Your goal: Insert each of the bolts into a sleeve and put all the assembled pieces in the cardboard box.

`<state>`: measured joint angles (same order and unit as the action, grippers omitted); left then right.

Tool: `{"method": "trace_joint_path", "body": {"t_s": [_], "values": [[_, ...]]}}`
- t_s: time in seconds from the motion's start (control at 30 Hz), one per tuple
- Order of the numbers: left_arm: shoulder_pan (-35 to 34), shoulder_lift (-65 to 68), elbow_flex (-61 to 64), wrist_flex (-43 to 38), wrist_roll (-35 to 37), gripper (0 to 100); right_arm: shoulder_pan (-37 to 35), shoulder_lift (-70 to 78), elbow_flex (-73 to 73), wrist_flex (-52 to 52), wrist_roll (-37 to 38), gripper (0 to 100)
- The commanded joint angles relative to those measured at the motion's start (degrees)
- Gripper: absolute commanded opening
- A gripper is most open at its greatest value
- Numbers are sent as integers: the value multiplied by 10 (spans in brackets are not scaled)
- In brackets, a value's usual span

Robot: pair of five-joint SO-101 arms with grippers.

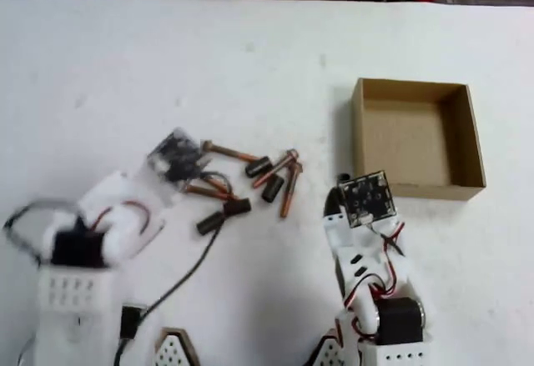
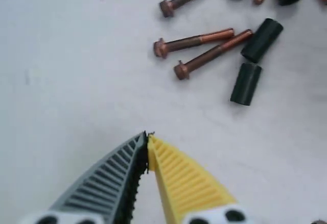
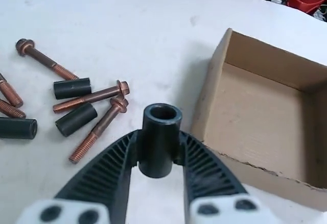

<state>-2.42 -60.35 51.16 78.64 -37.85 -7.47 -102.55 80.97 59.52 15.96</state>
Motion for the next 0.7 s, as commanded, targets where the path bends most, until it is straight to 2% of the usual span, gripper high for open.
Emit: {"method": "trace_joint_path", "body": {"t_s": [0.0, 0.2, 0.37, 0.53, 0.67], "values": [[59, 147, -84, -20, 9, 24, 36, -7, -4, -29, -7, 16], [115, 322, -192, -20, 11, 24, 46, -7, -4, -29, -7, 16], [131, 460, -291, -19, 20, 24, 46, -7, -4, -29, -7, 16], [167, 589, -394, -16, 105, 24, 46, -7, -4, -29, -7, 16], [211, 672, -469, -15, 266, 24, 47, -7, -1, -29, -7, 16]]}}
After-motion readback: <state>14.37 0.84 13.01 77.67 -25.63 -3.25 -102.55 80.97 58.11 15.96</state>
